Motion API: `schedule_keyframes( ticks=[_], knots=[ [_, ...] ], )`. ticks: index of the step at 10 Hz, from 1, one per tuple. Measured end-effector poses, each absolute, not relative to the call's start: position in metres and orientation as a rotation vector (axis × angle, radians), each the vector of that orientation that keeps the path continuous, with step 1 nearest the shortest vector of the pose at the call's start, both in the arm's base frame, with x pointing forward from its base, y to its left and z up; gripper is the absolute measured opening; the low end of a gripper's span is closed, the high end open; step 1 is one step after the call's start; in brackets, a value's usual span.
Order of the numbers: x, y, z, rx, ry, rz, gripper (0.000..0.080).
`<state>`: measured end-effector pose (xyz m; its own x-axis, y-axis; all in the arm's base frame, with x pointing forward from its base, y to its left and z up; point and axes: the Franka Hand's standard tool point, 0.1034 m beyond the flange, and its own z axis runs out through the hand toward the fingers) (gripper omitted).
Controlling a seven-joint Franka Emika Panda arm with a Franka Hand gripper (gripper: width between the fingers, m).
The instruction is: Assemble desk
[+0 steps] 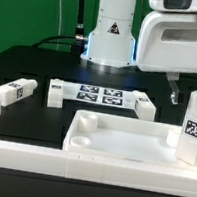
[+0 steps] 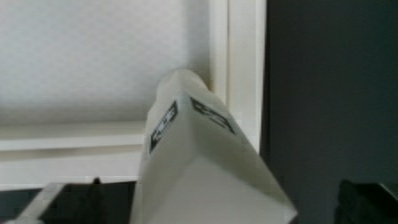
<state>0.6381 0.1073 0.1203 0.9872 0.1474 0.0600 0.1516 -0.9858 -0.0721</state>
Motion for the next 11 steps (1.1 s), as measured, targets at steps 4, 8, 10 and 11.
schedule_keyframes(
  ticks=[4, 8, 10, 11],
  knots=[
    [0.6396, 0.1070, 0.1193, -2.976, -0.819, -0.103, 0.0649],
    [0.6398, 0.1055, 0.1192, -2.866, -1.170, -0.112, 0.0526],
    [0.6398, 0.1056, 0.1192, -2.867, -1.162, -0.112, 0.0387],
    [0.6398, 0.1056, 0.1192, -2.867, -1.162, -0.112, 0.0289]
  ],
)
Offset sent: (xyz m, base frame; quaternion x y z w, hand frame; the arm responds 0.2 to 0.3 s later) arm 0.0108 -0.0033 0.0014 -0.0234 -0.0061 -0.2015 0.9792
